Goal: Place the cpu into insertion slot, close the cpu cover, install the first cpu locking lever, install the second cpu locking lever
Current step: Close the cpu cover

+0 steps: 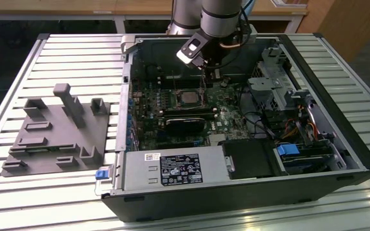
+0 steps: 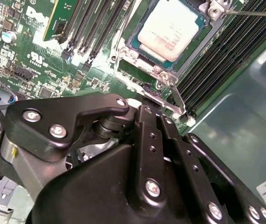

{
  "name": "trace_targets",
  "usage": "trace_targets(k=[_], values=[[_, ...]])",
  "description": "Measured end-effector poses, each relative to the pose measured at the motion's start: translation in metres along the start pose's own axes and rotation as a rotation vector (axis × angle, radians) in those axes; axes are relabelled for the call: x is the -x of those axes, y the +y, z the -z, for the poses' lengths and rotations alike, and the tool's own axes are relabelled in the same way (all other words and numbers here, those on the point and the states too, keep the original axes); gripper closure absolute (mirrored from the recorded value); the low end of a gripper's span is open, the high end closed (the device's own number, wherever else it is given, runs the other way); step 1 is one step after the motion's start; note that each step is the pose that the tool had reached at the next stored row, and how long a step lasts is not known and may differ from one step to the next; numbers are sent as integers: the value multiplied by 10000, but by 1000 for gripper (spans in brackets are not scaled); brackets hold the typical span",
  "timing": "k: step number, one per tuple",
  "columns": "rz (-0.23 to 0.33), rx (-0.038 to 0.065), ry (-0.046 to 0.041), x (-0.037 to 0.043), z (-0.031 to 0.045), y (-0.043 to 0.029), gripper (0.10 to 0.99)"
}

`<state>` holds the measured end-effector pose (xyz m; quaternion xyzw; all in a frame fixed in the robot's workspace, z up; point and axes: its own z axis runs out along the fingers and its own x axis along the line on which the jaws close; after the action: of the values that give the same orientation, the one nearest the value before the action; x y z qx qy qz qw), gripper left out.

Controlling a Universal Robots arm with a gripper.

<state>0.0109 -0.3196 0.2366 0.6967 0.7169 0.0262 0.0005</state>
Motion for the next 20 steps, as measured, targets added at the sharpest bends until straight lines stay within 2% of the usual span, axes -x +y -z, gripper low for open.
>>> trace_targets(k=[10, 20], values=[[0, 1, 2, -2, -12, -71, 980], [-1, -1, 0, -4, -39, -179, 980]])
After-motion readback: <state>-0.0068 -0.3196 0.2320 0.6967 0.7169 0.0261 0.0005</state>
